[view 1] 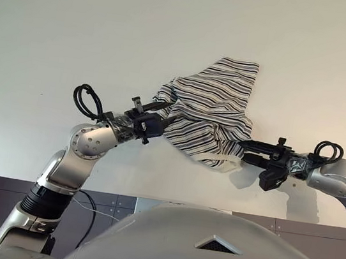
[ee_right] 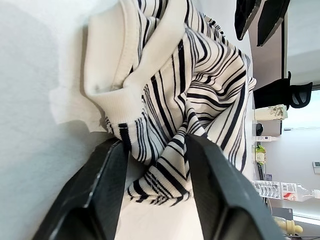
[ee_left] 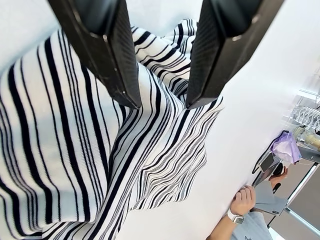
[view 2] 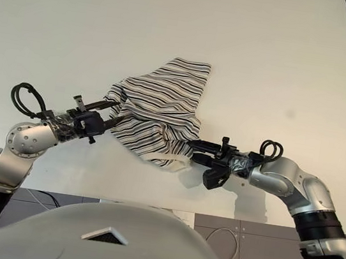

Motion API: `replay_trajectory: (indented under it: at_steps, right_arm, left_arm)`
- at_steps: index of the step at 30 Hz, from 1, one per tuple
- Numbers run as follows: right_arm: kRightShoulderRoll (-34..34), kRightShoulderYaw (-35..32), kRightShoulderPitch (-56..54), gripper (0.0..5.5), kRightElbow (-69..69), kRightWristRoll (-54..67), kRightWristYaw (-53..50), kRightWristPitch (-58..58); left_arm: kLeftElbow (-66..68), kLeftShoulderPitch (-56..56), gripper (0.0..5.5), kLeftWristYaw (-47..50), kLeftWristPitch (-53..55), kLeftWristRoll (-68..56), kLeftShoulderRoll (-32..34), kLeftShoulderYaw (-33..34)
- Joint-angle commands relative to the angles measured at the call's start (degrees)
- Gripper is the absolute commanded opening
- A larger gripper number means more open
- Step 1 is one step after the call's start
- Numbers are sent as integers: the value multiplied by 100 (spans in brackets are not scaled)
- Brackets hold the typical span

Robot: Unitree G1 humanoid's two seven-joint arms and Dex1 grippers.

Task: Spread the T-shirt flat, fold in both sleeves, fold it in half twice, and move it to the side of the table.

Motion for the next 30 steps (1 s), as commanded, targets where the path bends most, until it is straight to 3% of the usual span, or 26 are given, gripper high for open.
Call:
replay_trajectory:
  at_steps: [1,6,10,13,16,19,21,25,27,30]
  right_arm:
    - [-121,341,75,121,422,-743,120,58]
    - [-102,517,7,24,503,-566,239,92]
    - [-400,668,85,16,35,703,1092,547]
    - [-1237,716,467,16,-1535,3266,2385,2180]
    - [-2019,303,256,16,-3114,5986,3278,4293]
    - [-1481,-185,-1340,16,-3395,8804,2957,6595]
    - [-814,-395,-2304,16,-2846,9884,2192,7555]
    - [745,-843,-3931,16,297,9260,-3,9023]
    - [954,-856,-4142,16,1375,8547,-528,9217]
    - [887,-365,-3833,16,1509,7622,-245,9305]
  left_arm:
    - [-106,-85,166,-60,108,46,-5,-14]
    - [-149,-158,166,-43,148,-40,-63,44]
    - [-49,-273,166,260,228,-359,-360,398]
    - [210,-466,166,695,319,-553,-631,878]
    - [293,-528,166,983,315,-580,-776,1128]
    - [310,-544,166,1126,279,-521,-887,1131]
    - [280,-563,166,1146,262,-499,-920,1089]
    - [221,-656,166,1190,301,-416,-959,1019]
    - [86,-601,166,1012,335,-252,-882,752]
    - [-429,-350,166,518,445,-105,-762,51]
